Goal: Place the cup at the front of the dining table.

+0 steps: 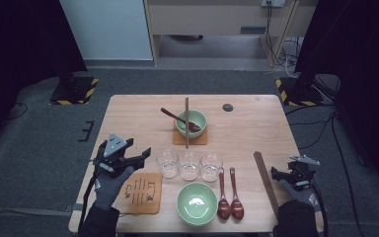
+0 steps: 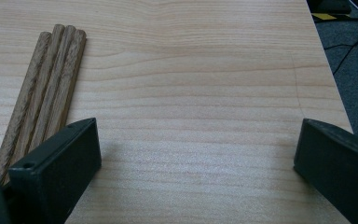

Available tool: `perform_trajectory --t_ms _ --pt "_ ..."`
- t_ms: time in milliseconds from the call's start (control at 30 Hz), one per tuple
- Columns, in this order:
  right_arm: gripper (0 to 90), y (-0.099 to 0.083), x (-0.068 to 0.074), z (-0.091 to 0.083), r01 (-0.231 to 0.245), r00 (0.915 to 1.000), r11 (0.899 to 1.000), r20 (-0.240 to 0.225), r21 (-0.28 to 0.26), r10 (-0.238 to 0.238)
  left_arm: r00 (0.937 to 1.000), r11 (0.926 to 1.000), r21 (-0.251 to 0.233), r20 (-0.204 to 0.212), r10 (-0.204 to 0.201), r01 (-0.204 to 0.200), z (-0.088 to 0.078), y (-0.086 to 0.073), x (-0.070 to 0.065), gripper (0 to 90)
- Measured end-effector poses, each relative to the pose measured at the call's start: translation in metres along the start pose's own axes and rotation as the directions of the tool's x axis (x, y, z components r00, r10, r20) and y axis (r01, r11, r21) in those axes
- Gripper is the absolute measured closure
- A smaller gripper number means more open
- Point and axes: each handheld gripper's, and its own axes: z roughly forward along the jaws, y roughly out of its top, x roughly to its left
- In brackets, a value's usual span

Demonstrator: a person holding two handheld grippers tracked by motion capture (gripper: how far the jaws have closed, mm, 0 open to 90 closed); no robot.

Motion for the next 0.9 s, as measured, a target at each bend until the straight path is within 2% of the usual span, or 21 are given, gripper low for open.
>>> perform_trajectory --t_ms 133,267,500,800,900 --pt "0.6 0.0 0.0 0.0 0.0 1.0 1.0 0.0 0.0 0.0 0.9999 0.9997 0.02 0.007 -0.011 0.011 0.011 0.001 0.001 26.4" --pt "0.6 0.0 0.0 0.0 0.002 1.0 1.0 0.0 0.0 -0.002 0.9999 0.9989 0.048 0.011 0.001 -0.001 0.023 0.002 0.001 30.1" --pt "0.6 0.0 0.0 0.0 0.002 1.0 1.0 0.0 0.0 -0.002 0.9997 0.9955 0.093 0.014 0.02 -0.021 0.039 -0.003 -0.004 41.6" --pt "0.6 0.0 0.0 0.0 0.006 1.0 1.0 0.001 -0.001 -0.006 0.9981 0.9896 0.144 0.061 -0.007 -0.002 0.057 -0.008 -0.005 50.8" --pt "0.6 0.0 -0.001 0.0 0.006 1.0 1.0 0.001 -0.001 -0.006 0.998 0.9868 0.161 0.063 0.003 -0.013 0.061 -0.011 -0.007 52.1"
